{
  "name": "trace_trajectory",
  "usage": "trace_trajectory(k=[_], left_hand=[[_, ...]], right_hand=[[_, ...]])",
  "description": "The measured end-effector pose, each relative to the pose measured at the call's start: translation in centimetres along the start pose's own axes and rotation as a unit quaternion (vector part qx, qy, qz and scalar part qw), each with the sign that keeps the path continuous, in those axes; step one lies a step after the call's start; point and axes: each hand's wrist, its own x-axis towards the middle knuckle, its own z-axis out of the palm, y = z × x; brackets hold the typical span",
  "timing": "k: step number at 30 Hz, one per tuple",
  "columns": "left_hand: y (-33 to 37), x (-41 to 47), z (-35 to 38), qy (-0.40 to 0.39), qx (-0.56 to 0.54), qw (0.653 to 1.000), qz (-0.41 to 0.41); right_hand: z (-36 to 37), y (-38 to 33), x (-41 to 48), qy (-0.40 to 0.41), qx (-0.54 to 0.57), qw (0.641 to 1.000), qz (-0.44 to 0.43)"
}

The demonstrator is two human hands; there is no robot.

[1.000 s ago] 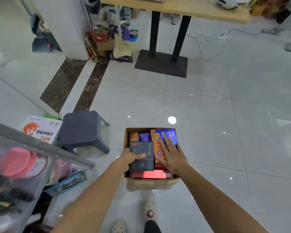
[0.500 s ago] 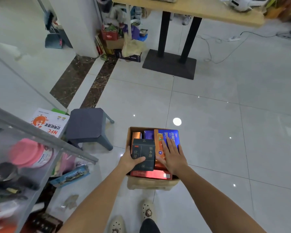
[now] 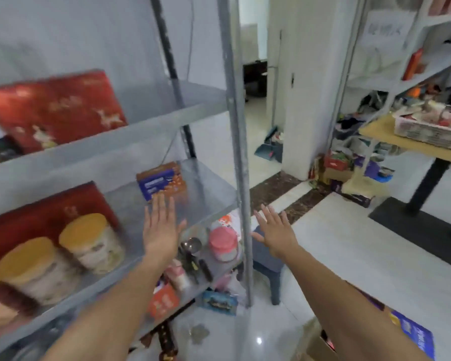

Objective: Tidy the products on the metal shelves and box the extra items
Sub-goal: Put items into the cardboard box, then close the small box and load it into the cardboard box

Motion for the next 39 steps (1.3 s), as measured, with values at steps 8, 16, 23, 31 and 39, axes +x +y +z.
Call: trace_trajectory(k=[8, 16, 23, 31, 39], left_hand=[[-15.8, -2.7, -5.8, 0.010, 0.042, 0.985, -0.165], [-18.8, -2.2, -4.2, -0.068, 0.033, 0.984, -0.163], [-19.5, -1.3, -1.4, -0.099, 0.028, 0.977, -0.188], [-19.3, -0.9, -0.6, -0.086, 0.038, 0.974, -0.208], [-19.5, -1.0, -0.7, -0.092, 0.042, 0.972, -0.212]], right_hand=[[-6.9, -20.6, 7.5, 0.159, -0.021, 0.972, -0.171], [-6.8, -23.8, 13.4, 0.088, -0.024, 0.970, -0.225], [-4.5, -23.1, 20.3, 0.086, -0.074, 0.964, -0.240], [-5.0, -22.4, 27.8, 0.037, -0.082, 0.973, -0.214], [-5.0, -21.4, 30.7, 0.094, -0.083, 0.969, -0.214]])
